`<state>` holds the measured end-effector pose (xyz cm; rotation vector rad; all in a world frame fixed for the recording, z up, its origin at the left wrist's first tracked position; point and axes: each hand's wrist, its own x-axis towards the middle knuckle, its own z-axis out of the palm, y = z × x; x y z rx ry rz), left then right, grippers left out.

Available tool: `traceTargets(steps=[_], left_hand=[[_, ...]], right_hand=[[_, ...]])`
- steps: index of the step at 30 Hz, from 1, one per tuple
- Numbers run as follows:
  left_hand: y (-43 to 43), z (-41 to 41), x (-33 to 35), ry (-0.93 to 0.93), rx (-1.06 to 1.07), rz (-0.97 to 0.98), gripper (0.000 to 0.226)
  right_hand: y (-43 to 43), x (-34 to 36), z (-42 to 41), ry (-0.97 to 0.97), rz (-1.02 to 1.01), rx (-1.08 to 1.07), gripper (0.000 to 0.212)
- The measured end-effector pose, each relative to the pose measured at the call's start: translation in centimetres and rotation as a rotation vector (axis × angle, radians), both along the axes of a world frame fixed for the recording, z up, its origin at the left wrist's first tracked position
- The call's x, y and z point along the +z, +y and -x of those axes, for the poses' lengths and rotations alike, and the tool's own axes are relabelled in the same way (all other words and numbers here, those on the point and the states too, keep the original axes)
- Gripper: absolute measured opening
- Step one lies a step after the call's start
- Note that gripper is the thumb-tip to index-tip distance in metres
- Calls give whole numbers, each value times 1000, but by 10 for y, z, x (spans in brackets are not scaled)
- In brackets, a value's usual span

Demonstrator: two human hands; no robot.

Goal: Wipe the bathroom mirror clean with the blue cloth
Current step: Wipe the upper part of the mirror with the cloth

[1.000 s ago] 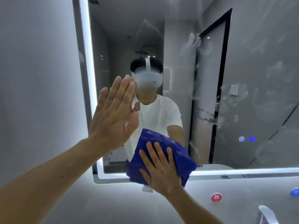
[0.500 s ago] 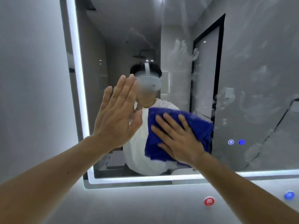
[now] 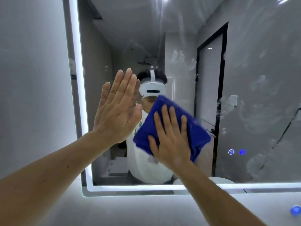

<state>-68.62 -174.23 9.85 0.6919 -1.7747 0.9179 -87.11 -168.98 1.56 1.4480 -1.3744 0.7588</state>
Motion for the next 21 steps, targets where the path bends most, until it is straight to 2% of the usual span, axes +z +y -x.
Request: traceTargets(steps=[4,6,9,13,18,21], left_hand=[[-11,8,4,-32,125,-94,70],[-8,8,4,-51,90,-75,69],[7,11,11,-84,151,-57,68],[32,14,32,-29,68,-18,68],[54,16,59,23,154,-140,69],[72,16,72,65,153,-132,73]], right_hand=[[9,-61,7,101,-148,-20,56],[13,-66,12,132,-218,-29,53],[13,-47,19,201,-225,-5,52],[10,32,22,77,-50,5,59],[2,158,30,-37,89,-38,62],[2,218,38,-86,116,-42,63]])
